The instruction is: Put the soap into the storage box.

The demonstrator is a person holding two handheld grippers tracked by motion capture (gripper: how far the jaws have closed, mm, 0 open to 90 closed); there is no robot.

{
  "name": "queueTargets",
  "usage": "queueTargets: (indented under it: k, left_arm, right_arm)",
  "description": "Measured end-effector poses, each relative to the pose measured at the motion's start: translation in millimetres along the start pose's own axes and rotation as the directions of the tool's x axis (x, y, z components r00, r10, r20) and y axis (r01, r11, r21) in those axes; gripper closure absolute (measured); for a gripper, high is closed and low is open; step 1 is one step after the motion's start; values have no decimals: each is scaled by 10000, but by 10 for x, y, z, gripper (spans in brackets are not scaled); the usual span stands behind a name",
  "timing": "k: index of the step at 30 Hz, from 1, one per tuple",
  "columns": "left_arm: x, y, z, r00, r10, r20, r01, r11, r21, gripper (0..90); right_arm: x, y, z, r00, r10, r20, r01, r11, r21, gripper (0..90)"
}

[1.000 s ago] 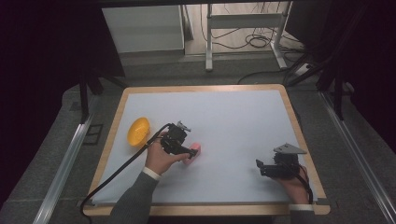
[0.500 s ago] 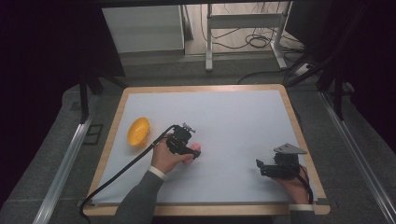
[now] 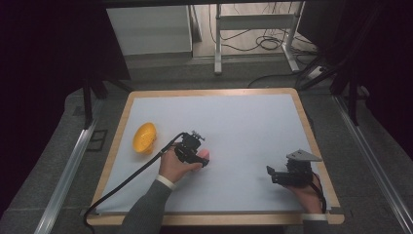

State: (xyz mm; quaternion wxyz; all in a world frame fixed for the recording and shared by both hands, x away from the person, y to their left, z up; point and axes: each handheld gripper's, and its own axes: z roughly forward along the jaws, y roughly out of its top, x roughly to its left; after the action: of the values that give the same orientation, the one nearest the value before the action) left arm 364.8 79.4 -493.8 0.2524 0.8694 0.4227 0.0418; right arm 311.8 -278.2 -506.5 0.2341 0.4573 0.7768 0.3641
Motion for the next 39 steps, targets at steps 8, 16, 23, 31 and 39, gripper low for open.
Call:
queueTargets:
  k: [8, 16, 23, 31, 39]
  left_arm:
    - [-9, -14, 99, 10000, 49, -56, -46, 9987, 501, 449]
    - [-28, -25, 110, 9998, 73, -200, -64, 9989, 460, 589]
    - [-23, -31, 58, 9995, 173, -260, -167, 9996, 211, 599]
    - [7, -46, -21, 9999, 67, -113, -67, 10000, -54, 599]
    - [74, -97, -114, 10000, -24, -79, 20, 9990, -439, 600]
  right_arm:
    - [1, 36, -71, 9999, 87, -49, -89, 9995, -296, 69]
    - [11, 49, -89, 10000, 31, 76, -27, 9992, -403, 70]
    - [12, 49, -90, 10000, 57, 68, -55, 9993, -372, 70]
    - [10, 44, -84, 9999, 68, 78, -65, 9994, -331, 70]
    - [8, 30, -55, 10000, 74, 47, -73, 9998, -163, 70]
